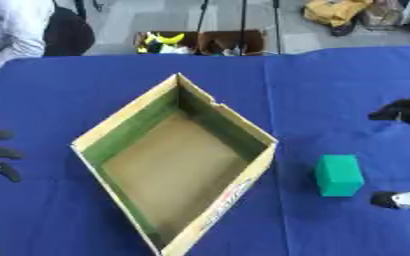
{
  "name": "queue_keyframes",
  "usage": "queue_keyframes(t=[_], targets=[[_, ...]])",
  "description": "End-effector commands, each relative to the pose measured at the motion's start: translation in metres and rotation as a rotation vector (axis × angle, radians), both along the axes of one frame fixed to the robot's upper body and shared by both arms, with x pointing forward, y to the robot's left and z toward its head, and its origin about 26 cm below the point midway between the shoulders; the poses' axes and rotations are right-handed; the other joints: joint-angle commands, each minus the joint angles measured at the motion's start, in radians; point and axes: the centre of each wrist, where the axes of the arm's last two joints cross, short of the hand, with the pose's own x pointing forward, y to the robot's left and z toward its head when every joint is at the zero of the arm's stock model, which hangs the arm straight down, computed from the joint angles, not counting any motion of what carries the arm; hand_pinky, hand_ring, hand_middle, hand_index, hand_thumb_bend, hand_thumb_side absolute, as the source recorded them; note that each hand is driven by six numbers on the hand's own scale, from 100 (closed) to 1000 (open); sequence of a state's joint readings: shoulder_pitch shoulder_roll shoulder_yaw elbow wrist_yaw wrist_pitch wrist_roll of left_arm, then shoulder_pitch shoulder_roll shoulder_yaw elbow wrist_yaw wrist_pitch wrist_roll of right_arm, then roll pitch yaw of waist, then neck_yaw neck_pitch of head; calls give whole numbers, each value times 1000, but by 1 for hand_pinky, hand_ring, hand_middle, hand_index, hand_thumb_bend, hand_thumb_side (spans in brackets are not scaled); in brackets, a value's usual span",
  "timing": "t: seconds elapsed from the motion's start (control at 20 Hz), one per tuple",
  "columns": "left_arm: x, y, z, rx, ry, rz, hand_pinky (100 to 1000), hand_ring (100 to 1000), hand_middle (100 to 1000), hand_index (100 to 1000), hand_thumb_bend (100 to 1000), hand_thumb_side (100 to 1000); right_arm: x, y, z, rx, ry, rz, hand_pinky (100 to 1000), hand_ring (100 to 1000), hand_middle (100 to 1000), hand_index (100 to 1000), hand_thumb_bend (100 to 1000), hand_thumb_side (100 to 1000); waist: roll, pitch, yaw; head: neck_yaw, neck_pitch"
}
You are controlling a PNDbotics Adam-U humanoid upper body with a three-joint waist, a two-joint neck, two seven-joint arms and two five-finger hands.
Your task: Pick up objects on the table and place them in the box.
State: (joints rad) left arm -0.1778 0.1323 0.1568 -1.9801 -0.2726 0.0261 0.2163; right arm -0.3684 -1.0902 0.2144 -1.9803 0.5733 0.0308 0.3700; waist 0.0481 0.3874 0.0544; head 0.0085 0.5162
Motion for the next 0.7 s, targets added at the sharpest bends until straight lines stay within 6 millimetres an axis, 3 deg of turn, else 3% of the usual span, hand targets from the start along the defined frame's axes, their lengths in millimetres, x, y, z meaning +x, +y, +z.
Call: queue_keyframes(t=[0.05, 0.35, 0.7], targets=[[-2, 0, 9, 20, -26, -12, 296, 510, 611, 856, 181, 934, -5, 1, 13, -39, 42, 2, 819, 850, 817, 931, 672, 616, -5, -17, 1, -4, -15], [-2, 0, 8, 21, -23, -17, 296, 511, 611, 855, 179, 933, -3, 8, 23, -29, 109, 1, 807, 831, 801, 925, 630, 511, -6, -17, 4, -6, -13], [-2, -1, 8, 23, -19, -23, 295, 511, 611, 855, 176, 933, -2, 14, 39, 17, 145, -15, 802, 825, 805, 917, 602, 478, -8, -17, 5, -10, -8]])
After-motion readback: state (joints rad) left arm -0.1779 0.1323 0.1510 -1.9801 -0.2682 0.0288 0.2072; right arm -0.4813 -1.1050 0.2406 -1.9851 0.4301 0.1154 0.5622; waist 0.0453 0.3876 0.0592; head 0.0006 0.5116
